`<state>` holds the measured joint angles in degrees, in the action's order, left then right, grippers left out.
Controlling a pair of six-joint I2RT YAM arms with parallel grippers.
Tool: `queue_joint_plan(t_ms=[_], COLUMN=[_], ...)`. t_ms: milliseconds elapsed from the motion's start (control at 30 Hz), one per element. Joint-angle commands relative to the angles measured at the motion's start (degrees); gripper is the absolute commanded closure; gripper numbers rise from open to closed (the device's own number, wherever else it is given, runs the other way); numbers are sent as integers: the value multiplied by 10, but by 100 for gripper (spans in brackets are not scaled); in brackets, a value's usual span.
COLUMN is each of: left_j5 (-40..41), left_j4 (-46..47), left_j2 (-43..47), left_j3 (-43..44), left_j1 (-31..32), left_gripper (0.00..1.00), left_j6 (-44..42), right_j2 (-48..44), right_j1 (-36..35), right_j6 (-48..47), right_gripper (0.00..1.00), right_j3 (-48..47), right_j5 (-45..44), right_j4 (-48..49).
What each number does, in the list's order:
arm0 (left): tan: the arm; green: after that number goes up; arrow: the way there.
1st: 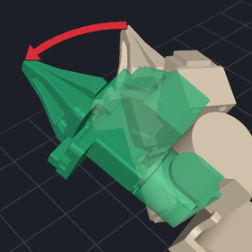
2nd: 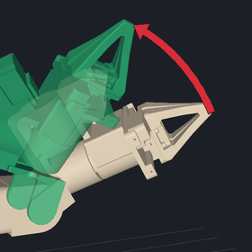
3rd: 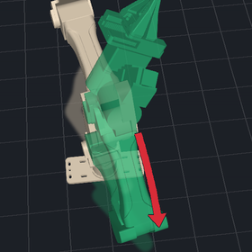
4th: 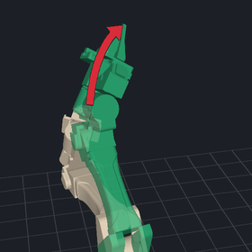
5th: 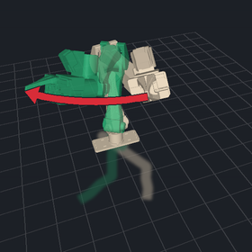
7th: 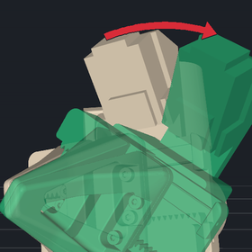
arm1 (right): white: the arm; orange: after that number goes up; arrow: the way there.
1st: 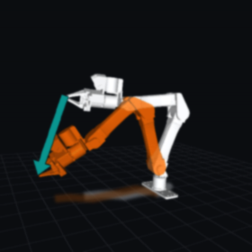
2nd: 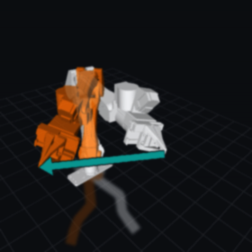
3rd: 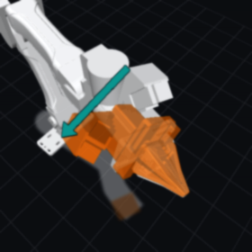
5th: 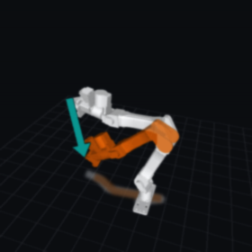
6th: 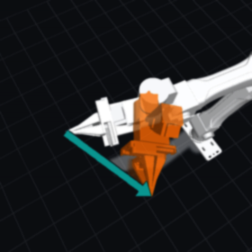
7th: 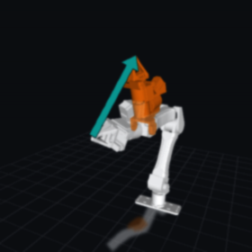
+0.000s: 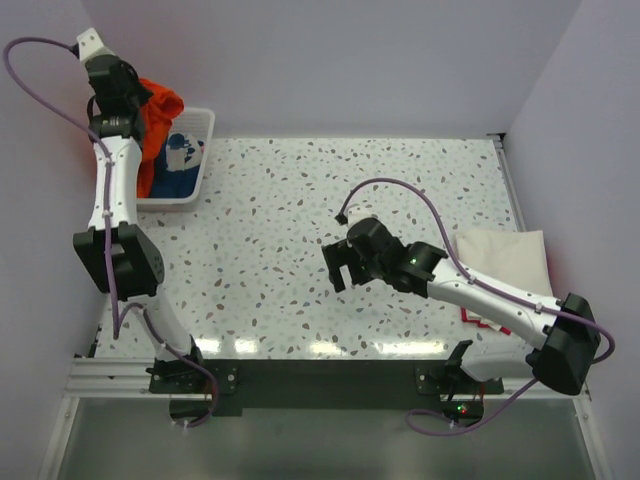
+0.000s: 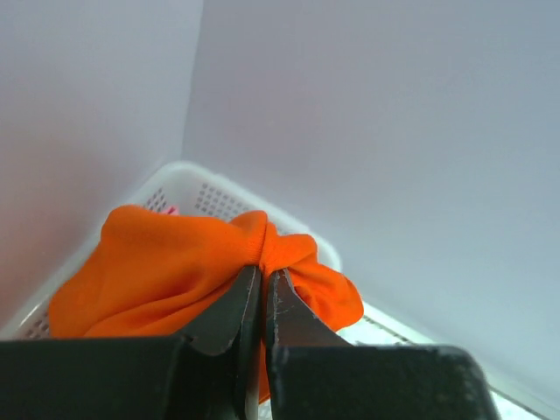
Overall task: Fold and stack the t-shirts
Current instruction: Grab the tshirt from the pile, then move the tshirt to the center of the board
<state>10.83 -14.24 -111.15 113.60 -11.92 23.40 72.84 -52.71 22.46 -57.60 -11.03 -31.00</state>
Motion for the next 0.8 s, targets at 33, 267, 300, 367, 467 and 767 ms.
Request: queue_joint_plan(t_ms=[33, 267, 300, 367, 467, 767], left_j5=[-72, -106, -106, -105, -106, -46], left_j4=[65, 74, 76, 75, 92, 30], left_j2=[105, 242, 274, 305, 382, 328], left_j3=[41, -42, -75, -110, -210, -332], left_j1=[4, 58, 90, 119, 216, 350], left_gripper=[100, 100, 100, 100, 100, 100], left_j6=[18, 47, 47, 51, 89, 186], right_j2=[-20, -66, -71, -86, -116, -156], right_j1=[0, 1, 0, 0, 1, 1], right_j6=[0, 24, 27, 36, 47, 69], right_gripper=[2, 1, 1, 1, 1, 1], right_j3=[-22, -39, -40, -44, -44, -25], right_j5=[-33, -70, -73, -84, -111, -163], right_j4=[15, -5, -12, -20, -35, -28])
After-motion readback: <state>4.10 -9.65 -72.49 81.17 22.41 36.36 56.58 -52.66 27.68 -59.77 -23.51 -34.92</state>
